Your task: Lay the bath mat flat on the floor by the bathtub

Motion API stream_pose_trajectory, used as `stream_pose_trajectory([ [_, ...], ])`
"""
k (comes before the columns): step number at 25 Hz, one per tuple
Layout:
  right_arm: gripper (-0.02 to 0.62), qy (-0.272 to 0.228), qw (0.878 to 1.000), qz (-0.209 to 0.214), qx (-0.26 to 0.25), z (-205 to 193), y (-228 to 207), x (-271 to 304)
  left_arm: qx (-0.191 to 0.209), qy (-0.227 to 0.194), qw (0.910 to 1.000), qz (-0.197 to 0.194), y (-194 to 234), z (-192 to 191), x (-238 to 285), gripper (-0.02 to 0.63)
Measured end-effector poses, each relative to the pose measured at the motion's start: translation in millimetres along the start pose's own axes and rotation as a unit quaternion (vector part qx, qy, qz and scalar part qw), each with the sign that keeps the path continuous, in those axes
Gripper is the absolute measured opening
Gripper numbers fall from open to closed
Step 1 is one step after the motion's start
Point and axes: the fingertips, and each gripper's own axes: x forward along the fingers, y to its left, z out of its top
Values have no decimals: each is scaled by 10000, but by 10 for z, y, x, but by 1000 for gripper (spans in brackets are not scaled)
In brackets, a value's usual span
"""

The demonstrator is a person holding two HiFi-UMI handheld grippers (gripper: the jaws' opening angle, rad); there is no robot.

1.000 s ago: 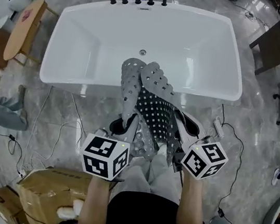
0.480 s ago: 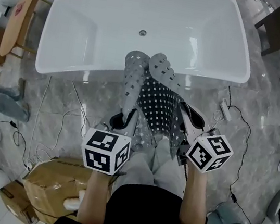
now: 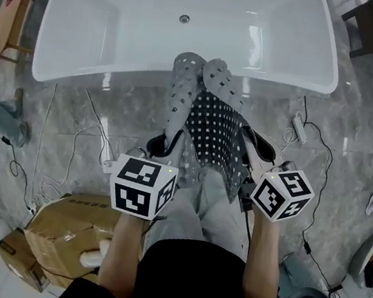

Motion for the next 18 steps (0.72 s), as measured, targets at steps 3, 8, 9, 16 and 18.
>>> stream_pose_trajectory([
  [3,21,92,9999,-41,-16,-67,-73,30,-52,75,10000,-12,34,-105,87,21],
  [8,21,281,9996,-95,-12,-241,-165,96,-179,165,9997,3,90,-295,202,20],
  [9,21,331,9994,-110,-45,-280,-176,109,-191,183,9996,9,105,-325,225,20],
  [16,21,507,9986,-129,11,-465,-346,268,36,398,9992,34,213,-458,500,20],
  [18,20,532,9985,-131,56,-531,-417,335,119,463,9989,35,246,-524,592,20],
])
